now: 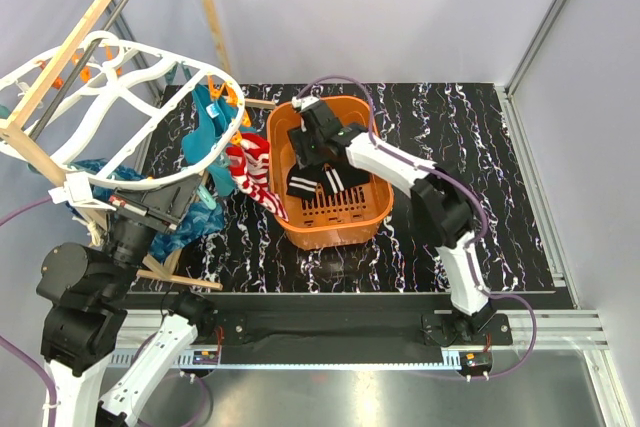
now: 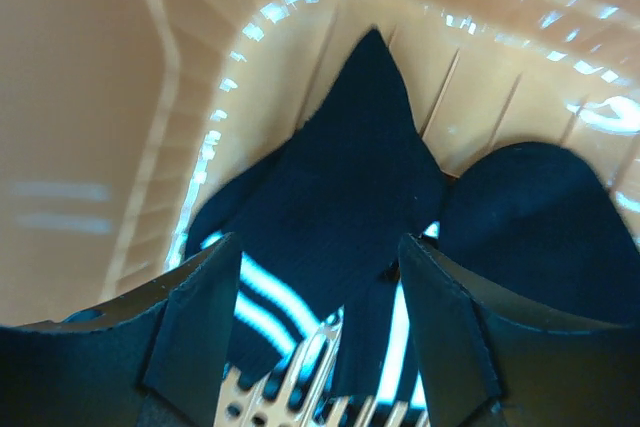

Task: Clip the socks to the hanger
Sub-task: Pick up the sock from the bin.

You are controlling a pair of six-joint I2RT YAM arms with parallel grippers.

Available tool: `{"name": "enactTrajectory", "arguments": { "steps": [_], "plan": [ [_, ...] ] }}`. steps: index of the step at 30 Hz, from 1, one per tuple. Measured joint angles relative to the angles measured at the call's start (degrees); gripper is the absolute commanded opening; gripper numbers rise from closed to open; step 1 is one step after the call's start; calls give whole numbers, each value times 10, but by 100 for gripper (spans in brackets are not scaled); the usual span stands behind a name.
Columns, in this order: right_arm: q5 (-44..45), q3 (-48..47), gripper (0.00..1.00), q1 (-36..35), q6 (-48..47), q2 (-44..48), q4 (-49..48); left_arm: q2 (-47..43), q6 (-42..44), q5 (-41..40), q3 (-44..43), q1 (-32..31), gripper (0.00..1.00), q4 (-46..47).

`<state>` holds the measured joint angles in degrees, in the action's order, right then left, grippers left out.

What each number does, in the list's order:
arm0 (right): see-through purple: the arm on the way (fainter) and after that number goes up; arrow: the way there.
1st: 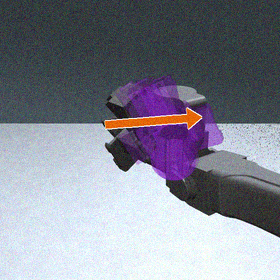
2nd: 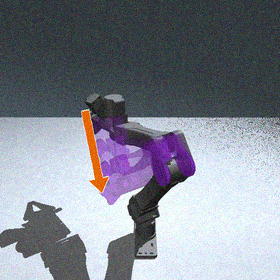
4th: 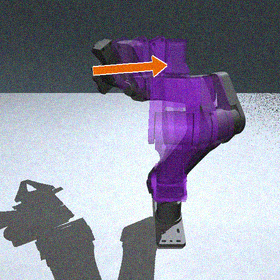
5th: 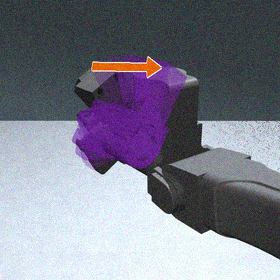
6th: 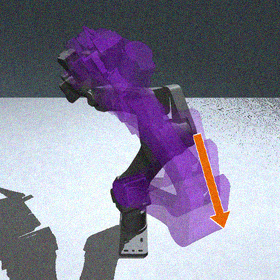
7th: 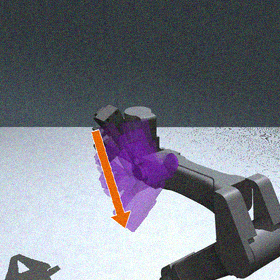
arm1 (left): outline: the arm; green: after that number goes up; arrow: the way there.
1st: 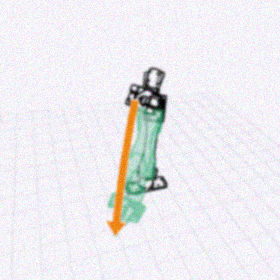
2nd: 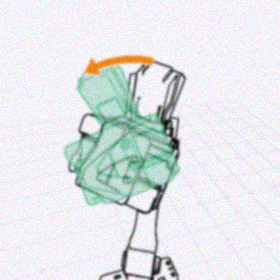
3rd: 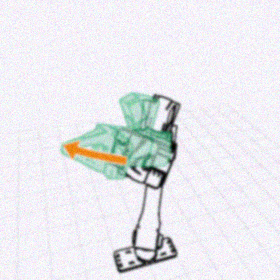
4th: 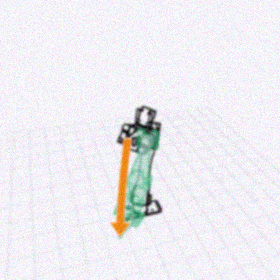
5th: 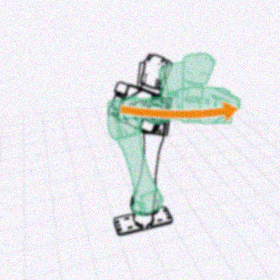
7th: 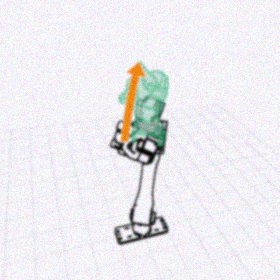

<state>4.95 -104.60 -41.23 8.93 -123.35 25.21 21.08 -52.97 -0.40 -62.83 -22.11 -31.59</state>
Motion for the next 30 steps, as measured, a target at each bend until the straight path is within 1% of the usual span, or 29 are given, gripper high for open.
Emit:
{"name": "enactTrajectory", "arguments": {
  "steps": [6,11,12,14,15,17,18,22,24,27,30],
  "plan": [
    [20,-23,70,0,-4,-67,11,0,0,0,0,0,0,0],
    [25,-26,58,-1,-1,-79,5,0,0,0,0,0,0,0],
    [28,-26,48,-1,1,-79,-1,0,0,0,0,0,0,0],
    [32,-26,31,-1,4,-79,-7,0,-1,0,0,0,0,0],
    [35,-26,16,-1,7,-79,-9,0,-1,0,0,0,0,0],
    [45,-22,4,0,18,-77,-17,0,-1,0,0,0,0,0],
    [46,-18,0,0,25,-75,-22,0,-1,0,0,0,0,0],
    [58,1,0,1,66,-53,-31,0,-1,0,0,0,0,0],
    [69,16,0,1,97,-26,-31,0,-1,0,0,0,0,0],
    [97,50,0,1,158,45,-42,0,-1,0,0,0,0,0],
    [124,64,0,3,224,125,-46,0,-1,0,0,0,0,0]
  ]
}}
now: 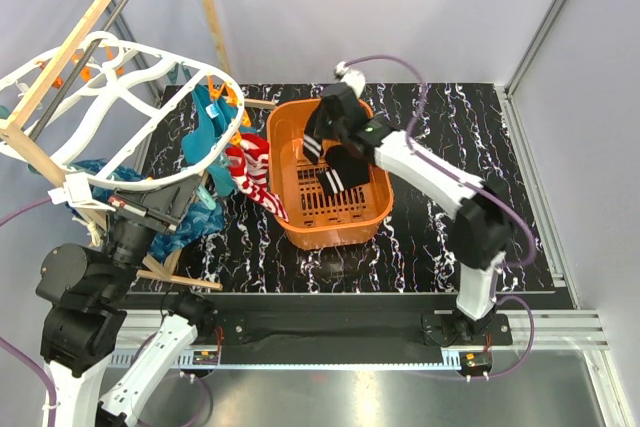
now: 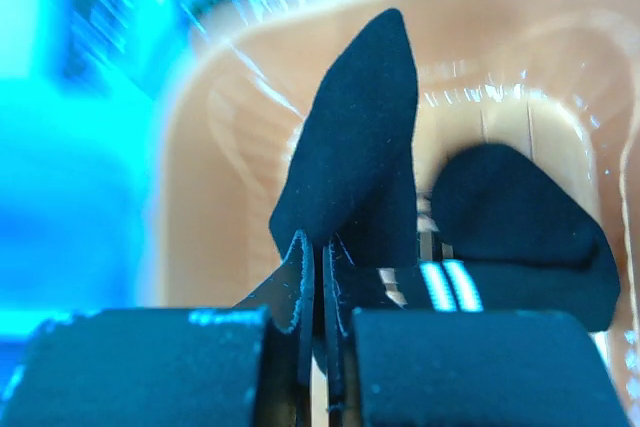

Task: Clip the socks to the hanger
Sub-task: Pick up the sock from the bin.

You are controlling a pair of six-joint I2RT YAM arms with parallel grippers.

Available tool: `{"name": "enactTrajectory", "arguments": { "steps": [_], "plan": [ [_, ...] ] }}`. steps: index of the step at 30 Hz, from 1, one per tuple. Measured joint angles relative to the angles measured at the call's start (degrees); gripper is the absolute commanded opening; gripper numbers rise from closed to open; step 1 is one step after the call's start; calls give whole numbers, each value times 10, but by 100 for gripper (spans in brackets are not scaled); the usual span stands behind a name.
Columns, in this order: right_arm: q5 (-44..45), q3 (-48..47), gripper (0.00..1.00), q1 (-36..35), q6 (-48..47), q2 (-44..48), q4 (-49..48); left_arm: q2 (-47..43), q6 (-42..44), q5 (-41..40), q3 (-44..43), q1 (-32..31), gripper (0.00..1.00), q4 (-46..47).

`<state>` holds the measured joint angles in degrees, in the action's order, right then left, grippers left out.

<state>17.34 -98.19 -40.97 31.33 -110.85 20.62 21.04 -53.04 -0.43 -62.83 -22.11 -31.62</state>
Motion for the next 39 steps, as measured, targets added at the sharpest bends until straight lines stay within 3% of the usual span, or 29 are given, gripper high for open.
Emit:
{"name": "enactTrajectory", "arguments": {
  "steps": [5,9,14,18,21,25,31,32,39],
  "plan": [
    [37,20,0,4,141,113,-2,-3,0,0,0,0,0,0],
    [52,115,0,5,254,175,-30,-5,0,0,4,0,0,0],
    [64,210,0,5,346,135,-58,-7,0,0,6,0,0,0],
    [84,235,0,4,376,74,-84,-12,0,0,6,0,0,-3],
    [115,241,8,1,382,50,-108,-14,0,0,6,0,0,-4],
    [142,246,34,-8,382,49,-119,-14,0,0,6,0,0,-4],
    [131,261,46,-11,362,61,-104,-14,0,0,6,0,0,-4],
    [126,268,52,-12,350,68,-100,-14,0,0,6,0,0,-4],
    [60,285,67,-16,169,147,-47,-14,3,0,6,0,0,-4]
  ]
}}
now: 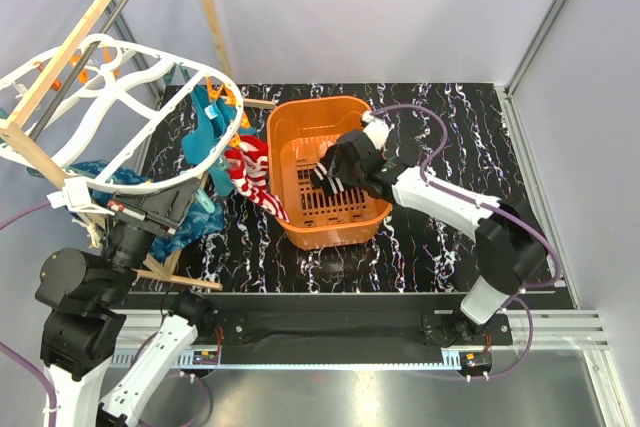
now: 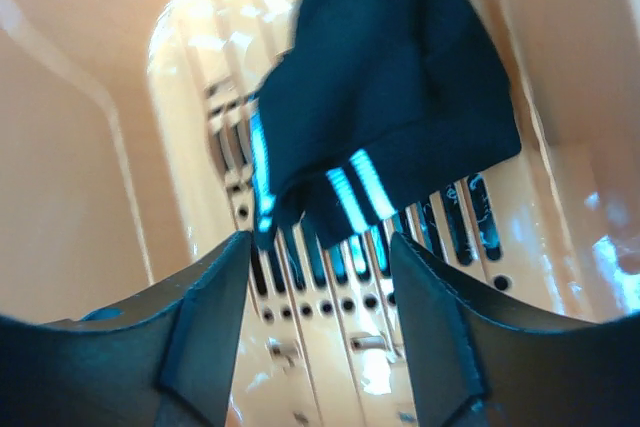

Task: Clip the socks to the hanger
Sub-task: Pick up the sock from the bin.

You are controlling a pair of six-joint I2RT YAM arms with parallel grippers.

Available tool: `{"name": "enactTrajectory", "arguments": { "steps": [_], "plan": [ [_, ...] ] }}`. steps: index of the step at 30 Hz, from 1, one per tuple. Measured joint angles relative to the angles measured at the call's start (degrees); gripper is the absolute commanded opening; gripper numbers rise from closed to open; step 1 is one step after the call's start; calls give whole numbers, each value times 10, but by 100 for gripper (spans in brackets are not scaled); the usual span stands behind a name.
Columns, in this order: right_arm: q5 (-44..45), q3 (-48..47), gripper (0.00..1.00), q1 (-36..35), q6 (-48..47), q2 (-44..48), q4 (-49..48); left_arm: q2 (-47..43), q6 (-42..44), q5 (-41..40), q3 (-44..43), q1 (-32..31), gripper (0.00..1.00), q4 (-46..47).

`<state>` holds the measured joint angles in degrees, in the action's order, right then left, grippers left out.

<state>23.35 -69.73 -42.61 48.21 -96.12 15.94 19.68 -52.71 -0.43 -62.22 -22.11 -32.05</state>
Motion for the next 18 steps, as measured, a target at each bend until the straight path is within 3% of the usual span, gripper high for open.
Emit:
{"name": "enactTrajectory", "arguments": {
  "steps": [5,10,14,18],
  "plan": [
    [-100,-64,73,0,-220,12,52,0,2,0,0,0,0,0],
    [-176,-295,71,-1,-442,-89,190,0,2,1,0,0,0,0],
    [-202,-461,73,4,-541,-193,281,0,2,1,0,0,0,0],
    [-215,-550,77,13,-589,-285,374,0,2,0,-1,0,0,-5]
  ]
}}
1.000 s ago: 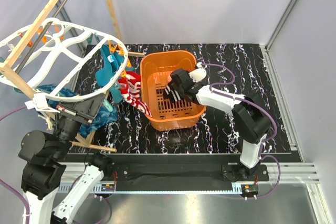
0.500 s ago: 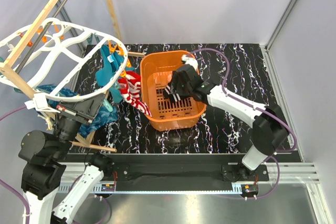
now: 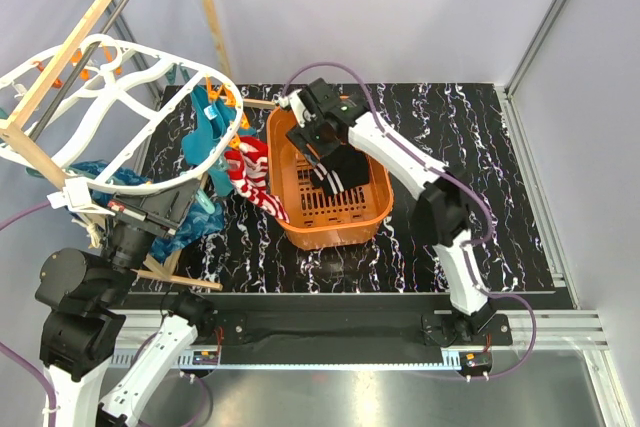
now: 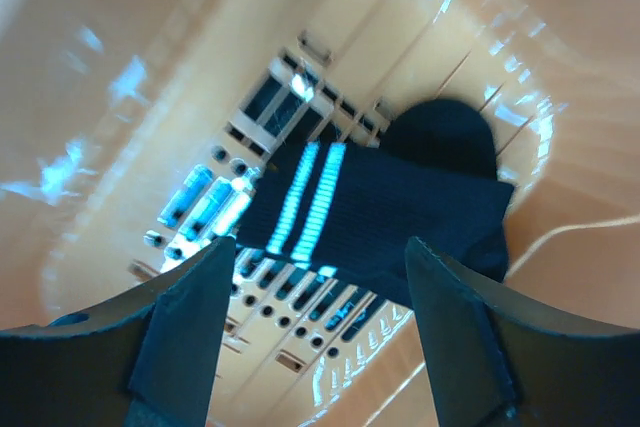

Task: Clip the socks to the hanger
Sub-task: Pick up the sock from the bin.

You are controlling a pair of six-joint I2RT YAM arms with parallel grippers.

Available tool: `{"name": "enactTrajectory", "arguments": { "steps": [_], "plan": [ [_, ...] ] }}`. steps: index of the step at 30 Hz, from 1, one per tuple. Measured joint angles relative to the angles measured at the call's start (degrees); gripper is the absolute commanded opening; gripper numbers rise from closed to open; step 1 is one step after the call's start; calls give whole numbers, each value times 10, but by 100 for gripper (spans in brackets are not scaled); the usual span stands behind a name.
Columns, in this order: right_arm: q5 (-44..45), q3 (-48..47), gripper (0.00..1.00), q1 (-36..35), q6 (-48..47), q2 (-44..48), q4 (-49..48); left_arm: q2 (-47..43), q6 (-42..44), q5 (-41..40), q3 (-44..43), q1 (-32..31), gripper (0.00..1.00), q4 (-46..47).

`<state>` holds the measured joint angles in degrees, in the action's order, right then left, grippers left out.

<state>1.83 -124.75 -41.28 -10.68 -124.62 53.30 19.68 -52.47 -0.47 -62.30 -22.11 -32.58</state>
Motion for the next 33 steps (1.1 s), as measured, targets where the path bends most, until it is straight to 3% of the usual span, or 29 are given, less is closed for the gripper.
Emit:
{"name": "enactTrajectory", "arguments": {
  "steps": [9,12,13,16,18,23,29,33],
  "plan": [
    [3,-8,76,22,-17,-72,59,-1,0,0,-1,0,0,-4],
    [5,-8,70,24,-20,-73,59,-1,0,0,-1,0,0,-4],
    [5,-8,60,24,-21,-74,59,-1,0,0,-1,0,0,-4],
    [-3,-8,44,25,-22,-78,60,-1,-1,0,-1,0,0,-4],
    [-17,-8,25,28,-21,-82,59,-1,-1,0,-1,0,0,-4],
    [-44,10,1,40,5,-80,37,-1,-1,0,-1,0,0,-4],
    [-48,85,0,52,52,-19,-24,-1,-5,0,-1,0,0,-4],
    [-53,152,0,53,99,90,-71,-1,-6,0,-1,0,0,-4]
  ]
}}
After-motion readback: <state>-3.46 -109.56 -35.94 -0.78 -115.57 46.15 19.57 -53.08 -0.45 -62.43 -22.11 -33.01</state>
